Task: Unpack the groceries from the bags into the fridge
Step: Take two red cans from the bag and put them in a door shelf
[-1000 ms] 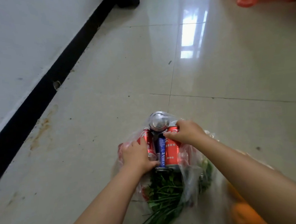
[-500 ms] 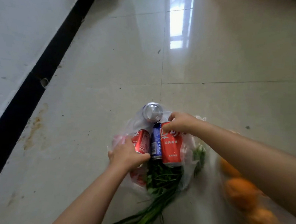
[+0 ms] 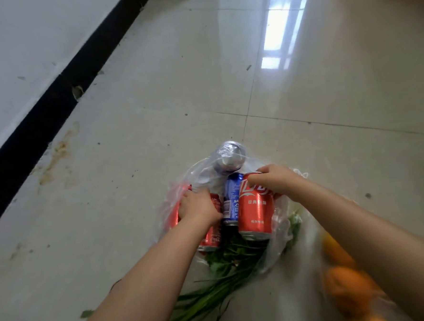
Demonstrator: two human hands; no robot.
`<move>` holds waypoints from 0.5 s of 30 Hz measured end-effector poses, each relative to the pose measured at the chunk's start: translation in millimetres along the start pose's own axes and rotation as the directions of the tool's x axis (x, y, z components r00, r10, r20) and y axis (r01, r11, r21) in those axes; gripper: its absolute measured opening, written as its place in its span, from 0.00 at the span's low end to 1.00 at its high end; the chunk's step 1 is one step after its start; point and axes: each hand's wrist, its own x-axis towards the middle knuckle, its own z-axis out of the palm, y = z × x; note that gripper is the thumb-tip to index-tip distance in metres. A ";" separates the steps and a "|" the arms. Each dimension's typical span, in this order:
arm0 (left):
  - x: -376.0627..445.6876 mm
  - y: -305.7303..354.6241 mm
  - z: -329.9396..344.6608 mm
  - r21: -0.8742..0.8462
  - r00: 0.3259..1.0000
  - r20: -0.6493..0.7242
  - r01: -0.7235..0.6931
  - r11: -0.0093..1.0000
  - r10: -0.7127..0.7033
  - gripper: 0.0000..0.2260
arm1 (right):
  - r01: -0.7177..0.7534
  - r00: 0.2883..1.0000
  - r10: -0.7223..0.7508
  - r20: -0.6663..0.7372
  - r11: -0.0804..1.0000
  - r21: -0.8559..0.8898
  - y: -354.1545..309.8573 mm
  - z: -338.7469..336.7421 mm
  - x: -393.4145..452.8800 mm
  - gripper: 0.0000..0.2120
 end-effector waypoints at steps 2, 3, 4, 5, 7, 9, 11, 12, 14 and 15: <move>1.5 5.2 -4.1 0.048 0.999 0.040 -0.011 0.999 0.009 0.29 | 0.001 1.000 0.000 -0.003 1.000 0.019 1.1 -0.2 0.0 0.08; 1.8 8.0 -6.1 0.067 0.999 0.051 -0.022 0.998 0.018 0.28 | 0.000 1.000 0.000 -0.006 0.999 0.034 1.5 -0.6 0.1 0.08; 1.1 11.2 -7.8 0.078 0.998 0.055 -0.033 0.996 0.029 0.27 | -0.001 1.000 0.002 -0.010 0.999 0.052 2.0 -1.3 -0.7 0.08; -0.2 14.4 -8.5 0.080 0.998 0.052 -0.047 0.996 0.043 0.25 | -0.004 1.000 0.005 -0.013 0.997 0.072 2.9 -1.7 -1.6 0.08; -2.6 18.1 -6.5 0.081 0.997 0.040 -0.070 0.994 0.067 0.24 | -0.005 1.000 0.007 -0.024 0.994 0.105 5.7 -2.4 -3.4 0.08; -6.2 17.1 -6.0 0.064 0.997 0.043 -0.065 0.996 0.063 0.26 | -0.003 0.999 0.008 -0.037 0.992 0.129 7.5 -2.4 -5.3 0.08; -9.2 14.3 -10.9 0.023 0.996 0.067 -0.059 0.998 0.057 0.23 | -0.004 0.999 0.010 -0.047 0.991 0.131 6.6 -2.3 -7.0 0.08; -11.0 12.3 -13.5 0.010 0.995 0.083 -0.059 0.998 0.058 0.21 | -0.007 0.999 0.012 -0.048 0.993 0.116 5.8 -2.3 -8.3 0.09; -16.4 8.8 -18.0 0.031 0.992 0.096 -0.084 0.996 0.081 0.20 | -0.009 0.999 0.013 -0.051 0.997 0.071 4.7 -2.9 -9.4 0.10; -20.3 6.9 -19.1 0.060 0.991 0.093 -0.104 0.993 0.099 0.22 | -0.009 0.999 0.012 -0.053 0.999 0.046 4.4 -2.7 -10.2 0.10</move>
